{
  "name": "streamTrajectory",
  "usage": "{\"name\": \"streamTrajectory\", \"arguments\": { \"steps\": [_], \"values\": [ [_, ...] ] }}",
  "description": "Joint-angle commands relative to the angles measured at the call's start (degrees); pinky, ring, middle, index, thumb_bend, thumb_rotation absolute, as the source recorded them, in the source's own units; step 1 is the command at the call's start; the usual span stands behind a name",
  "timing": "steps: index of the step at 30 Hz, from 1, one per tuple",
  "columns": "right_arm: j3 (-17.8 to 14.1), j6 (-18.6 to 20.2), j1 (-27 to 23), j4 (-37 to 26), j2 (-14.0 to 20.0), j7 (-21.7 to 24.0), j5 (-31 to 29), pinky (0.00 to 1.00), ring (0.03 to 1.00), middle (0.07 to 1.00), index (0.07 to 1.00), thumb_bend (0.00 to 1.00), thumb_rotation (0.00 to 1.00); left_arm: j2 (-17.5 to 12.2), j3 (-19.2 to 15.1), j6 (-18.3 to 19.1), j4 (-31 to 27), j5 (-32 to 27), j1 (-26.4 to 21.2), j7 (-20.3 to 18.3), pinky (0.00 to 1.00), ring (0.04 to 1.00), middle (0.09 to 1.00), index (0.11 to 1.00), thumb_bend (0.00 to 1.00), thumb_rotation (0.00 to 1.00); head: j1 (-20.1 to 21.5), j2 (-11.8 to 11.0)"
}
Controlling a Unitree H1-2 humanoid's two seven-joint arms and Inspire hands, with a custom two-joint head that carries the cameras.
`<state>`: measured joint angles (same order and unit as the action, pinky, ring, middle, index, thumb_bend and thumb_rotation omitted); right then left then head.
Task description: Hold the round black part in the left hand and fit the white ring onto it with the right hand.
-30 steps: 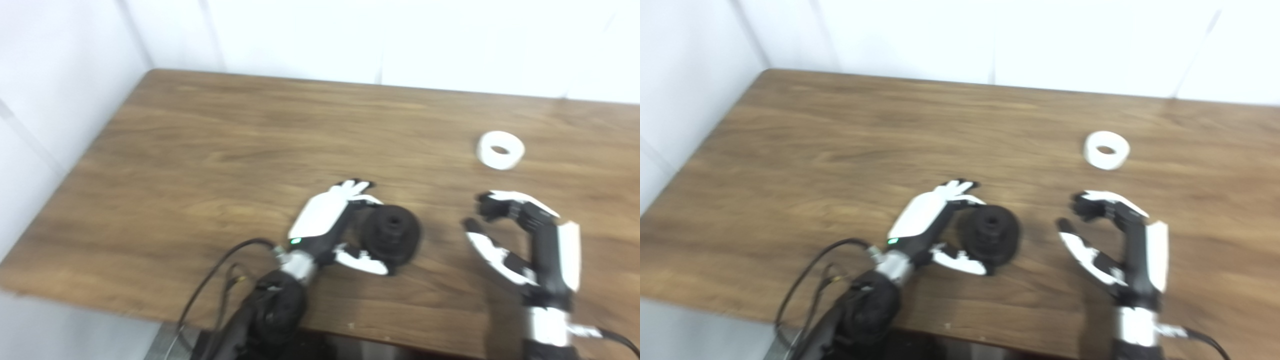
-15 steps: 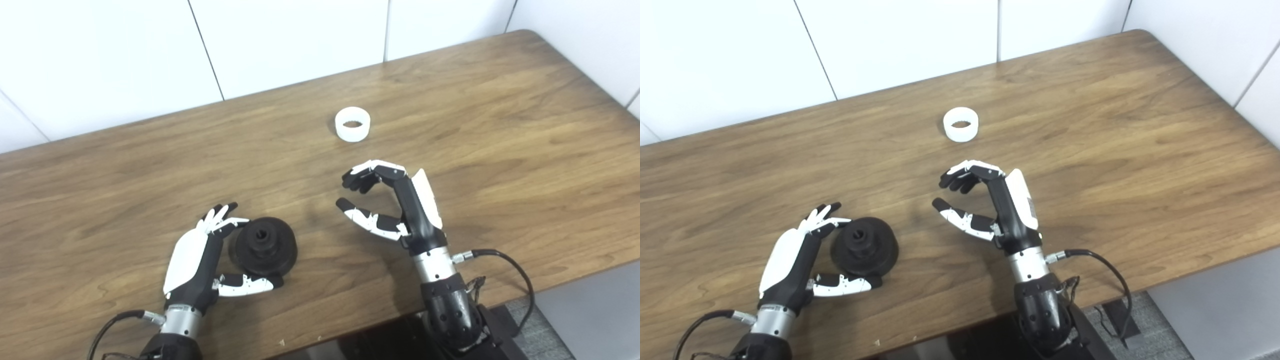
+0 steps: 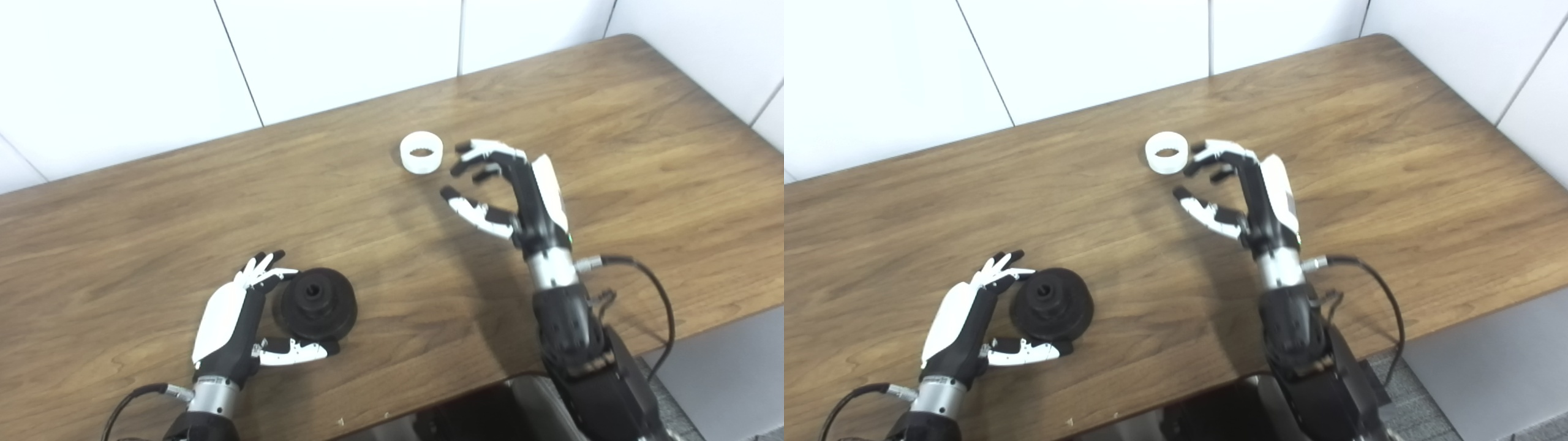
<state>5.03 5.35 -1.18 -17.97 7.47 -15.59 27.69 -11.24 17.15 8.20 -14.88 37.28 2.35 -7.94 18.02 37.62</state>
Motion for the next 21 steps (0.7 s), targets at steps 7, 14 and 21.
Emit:
{"name": "streamTrajectory", "arguments": {
  "steps": [7, 14, 21],
  "values": [
    [-1.17, 5.12, -10.69, 1.63, 4.13, 6.53, 6.01, 0.7, 0.811, 0.812, 0.498, 0.5, 0.16, -0.65, -1.1, -0.34, -1.97, -0.02, -0.45, -0.7, 1.0, 1.0, 0.947, 0.586, 0.87, 0.23, 0.01, -0.02],
    [0.62, 8.11, -20.32, 10.18, 8.86, 11.42, 11.09, 0.63, 0.79, 0.832, 0.709, 0.56, 0.37, -0.4, -1.31, -0.73, -1.71, 0.11, -0.49, -0.62, 1.0, 1.0, 0.948, 0.585, 0.87, 0.23, -0.55, 0.1],
    [2.08, 8.09, -29.8, 22.27, 13.12, 14.48, 12.31, 0.65, 0.816, 0.864, 0.789, 0.57, 0.43, 0.07, -1.14, -0.72, -1.75, 0.12, -0.56, -0.76, 1.0, 1.0, 0.949, 0.585, 0.86, 0.24, -0.98, 0.34]
  ]
}}
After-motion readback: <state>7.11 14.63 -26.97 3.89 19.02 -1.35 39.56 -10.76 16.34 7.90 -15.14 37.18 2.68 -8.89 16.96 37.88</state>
